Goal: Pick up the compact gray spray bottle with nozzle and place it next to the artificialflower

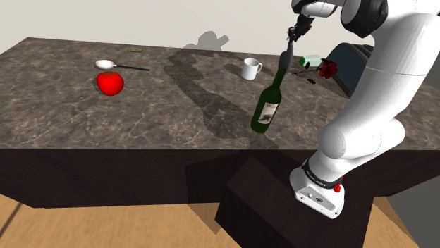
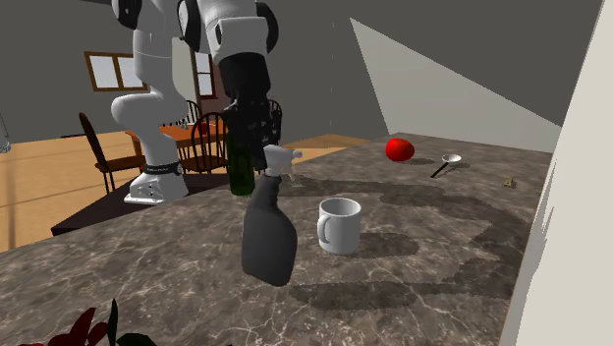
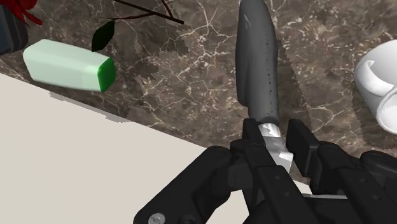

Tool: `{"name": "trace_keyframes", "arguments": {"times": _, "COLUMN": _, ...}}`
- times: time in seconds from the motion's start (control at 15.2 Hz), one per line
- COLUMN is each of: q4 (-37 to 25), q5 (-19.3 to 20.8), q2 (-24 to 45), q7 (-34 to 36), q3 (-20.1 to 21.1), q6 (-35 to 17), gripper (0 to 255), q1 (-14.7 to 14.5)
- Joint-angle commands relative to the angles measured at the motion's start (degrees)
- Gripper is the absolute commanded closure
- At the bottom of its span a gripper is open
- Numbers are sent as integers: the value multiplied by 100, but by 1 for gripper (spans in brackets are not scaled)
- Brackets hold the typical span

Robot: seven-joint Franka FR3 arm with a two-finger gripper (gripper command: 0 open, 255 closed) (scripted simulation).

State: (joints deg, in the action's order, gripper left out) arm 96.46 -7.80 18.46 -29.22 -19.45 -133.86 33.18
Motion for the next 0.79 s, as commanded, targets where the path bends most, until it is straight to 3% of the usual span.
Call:
{"name": "trace_keyframes", "arguments": {"times": 0.0, "q4": 95, "q5": -22, "q2": 35, "q7": -13, "q3": 11, "q6": -133, "gripper": 255, "q1": 1}}
{"name": "trace_keyframes", "arguments": {"times": 0.33, "q4": 293, "q5": -93, "q2": 153, "q7": -61, "q3": 43, "q6": -442, "gripper": 255, "q1": 17}}
{"name": "trace_keyframes", "arguments": {"times": 0.73, "q4": 292, "q5": -94, "q2": 154, "q7": -62, "q3": 44, "q6": -441, "gripper": 255, "q1": 18}}
